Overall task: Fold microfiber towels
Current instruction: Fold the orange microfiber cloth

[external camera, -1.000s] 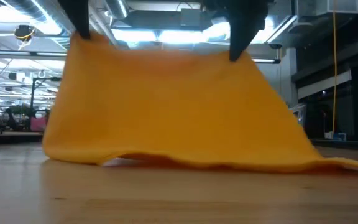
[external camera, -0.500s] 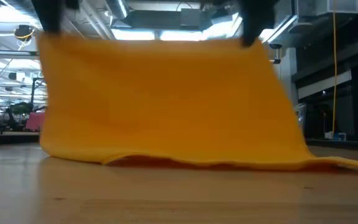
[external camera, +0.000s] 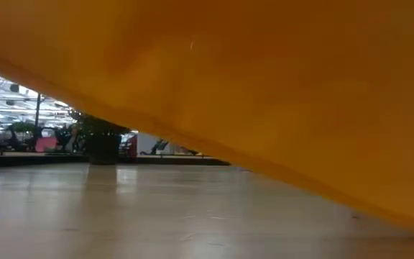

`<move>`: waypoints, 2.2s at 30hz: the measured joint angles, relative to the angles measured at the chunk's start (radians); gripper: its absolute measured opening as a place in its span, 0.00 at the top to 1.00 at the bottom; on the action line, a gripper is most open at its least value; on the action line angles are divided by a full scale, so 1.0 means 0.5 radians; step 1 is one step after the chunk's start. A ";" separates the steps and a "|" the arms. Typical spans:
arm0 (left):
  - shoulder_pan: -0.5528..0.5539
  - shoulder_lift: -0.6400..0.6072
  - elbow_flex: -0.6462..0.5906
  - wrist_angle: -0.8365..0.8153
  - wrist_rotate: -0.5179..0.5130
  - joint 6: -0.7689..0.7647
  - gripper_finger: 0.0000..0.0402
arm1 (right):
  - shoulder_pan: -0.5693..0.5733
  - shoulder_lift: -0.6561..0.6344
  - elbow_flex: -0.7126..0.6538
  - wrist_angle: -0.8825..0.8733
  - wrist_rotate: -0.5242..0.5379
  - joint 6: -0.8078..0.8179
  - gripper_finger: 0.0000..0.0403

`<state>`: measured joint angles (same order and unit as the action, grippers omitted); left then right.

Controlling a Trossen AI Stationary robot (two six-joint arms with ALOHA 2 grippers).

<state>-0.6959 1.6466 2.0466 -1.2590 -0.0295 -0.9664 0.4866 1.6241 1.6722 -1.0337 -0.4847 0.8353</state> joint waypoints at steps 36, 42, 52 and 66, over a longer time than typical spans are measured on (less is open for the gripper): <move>0.483 0.002 -1.525 0.143 -0.598 0.295 1.00 | -0.412 0.611 -0.126 -0.427 1.575 -0.449 1.00; 0.382 0.024 -1.525 0.228 -0.672 0.279 1.00 | -0.278 0.611 -0.363 -0.182 1.632 -0.260 1.00; 0.287 0.209 -1.526 0.280 -0.613 0.280 1.00 | -0.113 0.611 -0.462 -0.004 1.596 -0.046 1.00; 0.290 0.374 -1.526 0.599 -0.200 0.294 0.92 | -0.064 0.611 -0.476 0.211 1.196 0.003 0.71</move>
<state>-0.5507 1.8336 1.2835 -0.9596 -0.1296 -0.8192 0.4545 1.9297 1.4342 -0.9281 0.1131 0.8368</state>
